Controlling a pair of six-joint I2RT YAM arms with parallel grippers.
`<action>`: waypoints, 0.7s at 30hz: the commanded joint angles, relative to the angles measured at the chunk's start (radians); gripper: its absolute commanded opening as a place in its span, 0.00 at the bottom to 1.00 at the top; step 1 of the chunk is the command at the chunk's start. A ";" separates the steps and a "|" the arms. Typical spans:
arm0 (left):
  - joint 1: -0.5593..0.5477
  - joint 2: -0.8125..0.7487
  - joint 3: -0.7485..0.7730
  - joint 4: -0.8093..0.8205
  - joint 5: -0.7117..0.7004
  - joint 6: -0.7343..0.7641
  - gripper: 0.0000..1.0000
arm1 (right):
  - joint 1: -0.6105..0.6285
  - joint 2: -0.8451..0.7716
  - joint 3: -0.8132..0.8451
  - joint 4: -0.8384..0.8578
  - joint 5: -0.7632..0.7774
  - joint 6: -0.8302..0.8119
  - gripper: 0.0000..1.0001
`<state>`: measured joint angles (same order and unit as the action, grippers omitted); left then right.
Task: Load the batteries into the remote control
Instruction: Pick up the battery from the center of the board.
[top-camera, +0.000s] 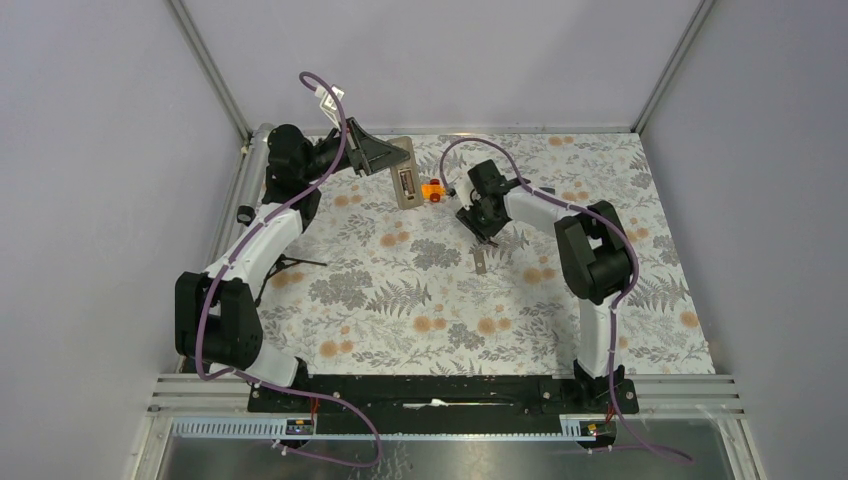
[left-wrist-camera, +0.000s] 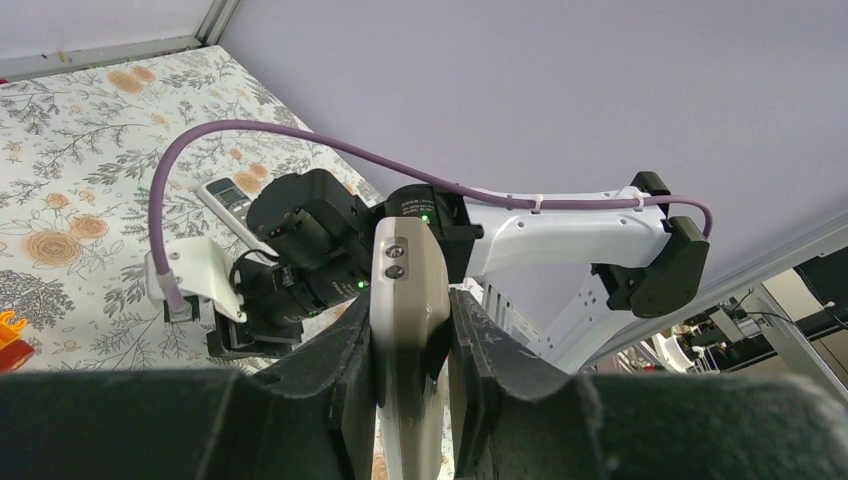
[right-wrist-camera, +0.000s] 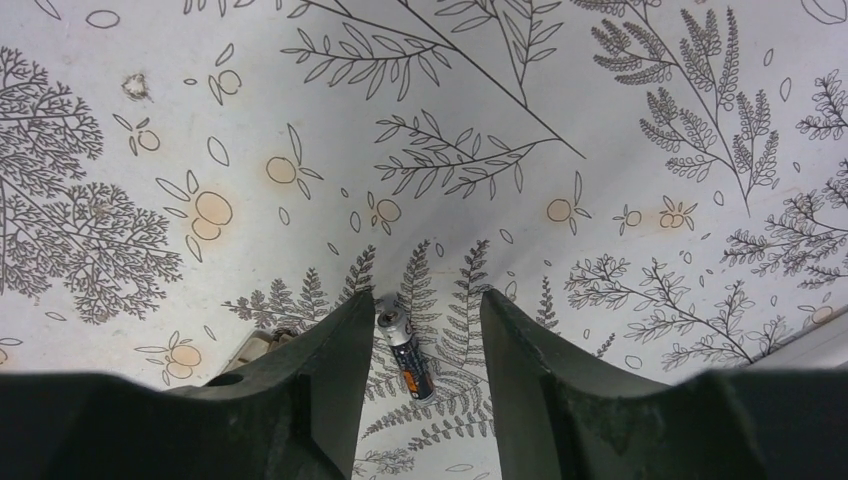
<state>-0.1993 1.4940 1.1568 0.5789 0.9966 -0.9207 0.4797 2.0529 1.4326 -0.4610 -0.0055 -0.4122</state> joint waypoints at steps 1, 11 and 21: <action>0.006 -0.008 0.042 0.073 0.014 -0.008 0.00 | -0.021 0.064 -0.103 -0.073 -0.082 -0.013 0.54; 0.008 -0.011 0.037 0.079 0.019 -0.007 0.00 | -0.036 0.037 -0.085 -0.152 -0.145 -0.041 0.47; 0.014 -0.015 0.031 0.085 0.027 -0.009 0.00 | -0.039 -0.020 -0.141 -0.154 -0.097 -0.061 0.55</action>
<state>-0.1940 1.4940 1.1572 0.5808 1.0016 -0.9249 0.4423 1.9942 1.3510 -0.4782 -0.1265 -0.4599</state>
